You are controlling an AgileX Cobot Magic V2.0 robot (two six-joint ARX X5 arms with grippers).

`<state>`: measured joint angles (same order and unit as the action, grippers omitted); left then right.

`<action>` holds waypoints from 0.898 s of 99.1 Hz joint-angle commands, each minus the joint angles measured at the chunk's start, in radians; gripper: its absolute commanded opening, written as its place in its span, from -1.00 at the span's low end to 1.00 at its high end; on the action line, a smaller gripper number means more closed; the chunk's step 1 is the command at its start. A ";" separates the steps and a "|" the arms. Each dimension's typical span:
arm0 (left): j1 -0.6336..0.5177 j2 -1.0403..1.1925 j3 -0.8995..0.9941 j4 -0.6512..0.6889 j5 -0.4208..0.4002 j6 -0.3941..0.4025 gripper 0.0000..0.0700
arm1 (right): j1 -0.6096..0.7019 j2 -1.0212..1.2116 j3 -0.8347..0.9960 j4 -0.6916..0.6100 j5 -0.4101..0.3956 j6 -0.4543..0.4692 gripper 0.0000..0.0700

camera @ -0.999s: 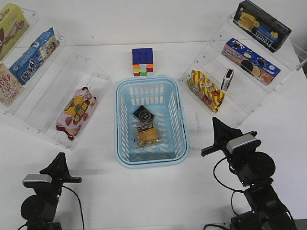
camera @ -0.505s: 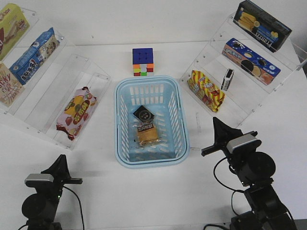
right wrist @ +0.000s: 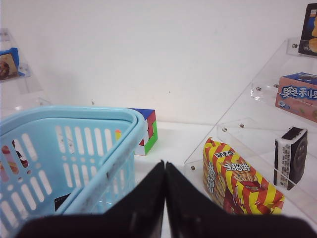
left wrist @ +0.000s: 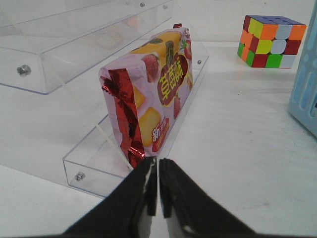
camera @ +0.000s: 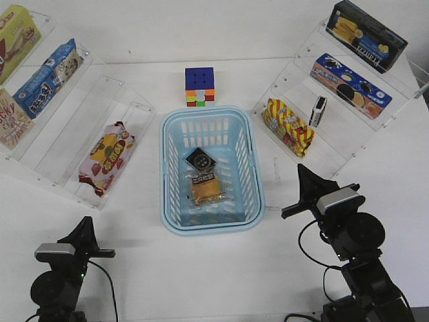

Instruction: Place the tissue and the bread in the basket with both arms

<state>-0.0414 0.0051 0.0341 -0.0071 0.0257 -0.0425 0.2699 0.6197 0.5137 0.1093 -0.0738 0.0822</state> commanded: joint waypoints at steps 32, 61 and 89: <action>0.001 -0.002 -0.020 0.014 -0.002 0.010 -1.00 | -0.026 -0.179 -0.158 -0.036 0.056 -0.243 -1.00; 0.001 -0.002 -0.020 0.014 -0.002 0.010 -1.00 | -0.179 -0.502 -0.429 -0.066 0.055 -0.235 -1.00; 0.001 -0.002 -0.020 0.013 -0.002 0.008 -1.00 | -0.220 -0.619 -0.501 -0.241 0.066 -0.148 -1.00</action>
<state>-0.0414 0.0051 0.0341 -0.0067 0.0257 -0.0425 0.0505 0.0002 0.0151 -0.1040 -0.0181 -0.1146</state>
